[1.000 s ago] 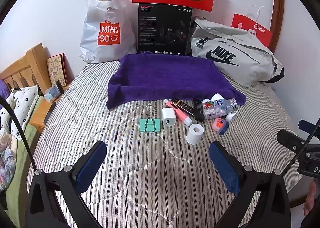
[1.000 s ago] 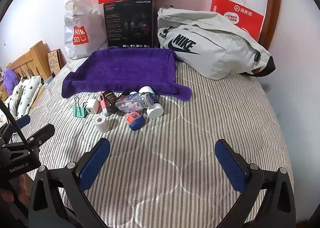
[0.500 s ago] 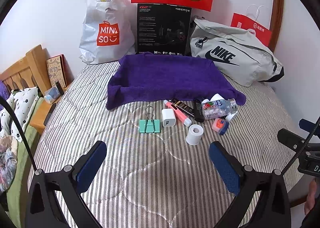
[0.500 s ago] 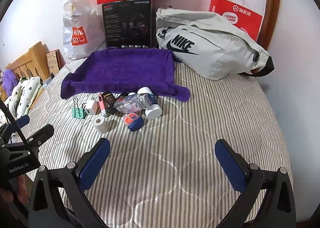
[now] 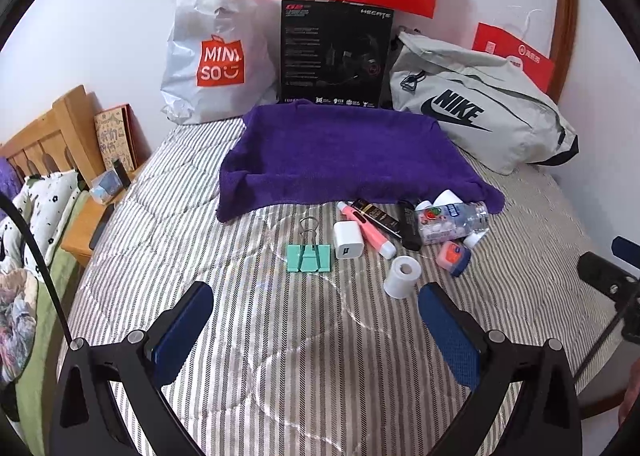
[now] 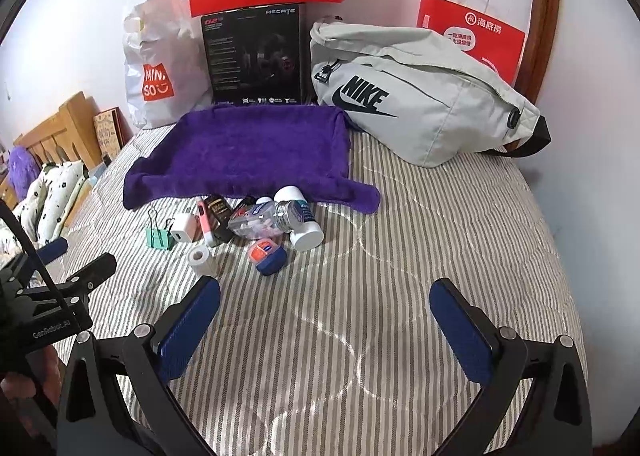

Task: Organize rigid objects
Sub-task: 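Grasp the teal binder clip with the left tool while the right tool grasps the white-blue Vaseline stick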

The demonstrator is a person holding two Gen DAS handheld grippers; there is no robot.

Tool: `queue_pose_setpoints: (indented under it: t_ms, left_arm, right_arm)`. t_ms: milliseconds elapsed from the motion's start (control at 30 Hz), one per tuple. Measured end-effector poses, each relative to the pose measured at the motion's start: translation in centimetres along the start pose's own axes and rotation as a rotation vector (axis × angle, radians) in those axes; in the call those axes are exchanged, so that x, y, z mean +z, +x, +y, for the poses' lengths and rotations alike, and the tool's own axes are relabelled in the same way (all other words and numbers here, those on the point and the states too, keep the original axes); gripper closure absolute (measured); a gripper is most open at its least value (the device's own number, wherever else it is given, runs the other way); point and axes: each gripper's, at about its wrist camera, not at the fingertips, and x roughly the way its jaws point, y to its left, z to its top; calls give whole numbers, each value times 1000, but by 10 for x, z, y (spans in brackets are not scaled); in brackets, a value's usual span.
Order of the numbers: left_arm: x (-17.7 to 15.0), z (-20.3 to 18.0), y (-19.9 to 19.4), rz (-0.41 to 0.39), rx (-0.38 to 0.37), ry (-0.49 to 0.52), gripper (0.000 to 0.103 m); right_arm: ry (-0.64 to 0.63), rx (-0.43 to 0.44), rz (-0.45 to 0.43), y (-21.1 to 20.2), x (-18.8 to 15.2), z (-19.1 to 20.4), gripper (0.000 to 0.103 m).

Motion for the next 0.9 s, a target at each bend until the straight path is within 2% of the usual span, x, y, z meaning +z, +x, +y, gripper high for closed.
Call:
queue_pose_setpoints:
  t_ms: [233,533,633,767,800,900]
  left_arm:
    - [3,22,39,49,24,-53,0]
    - [3,17,93,119,26,-26,5]
    - [4,17,109,134,35,-30,5]
    - [6,20,123,147,26,-51,12]
    - [6,21,127,151,30,-52,16]
    - [6,21,127,129,47,-43,21]
  right_arm:
    - [34,24,23,20,4,-11,0]
    - [95,63,98,66,1,-27,0]
    - [83,43,121,79,1,-26,0]
    - [64,44,129,95,3,-23,0]
    - [68,53,135,100,3,-23,0]
    - [76,91,135,111,6,-23,0]
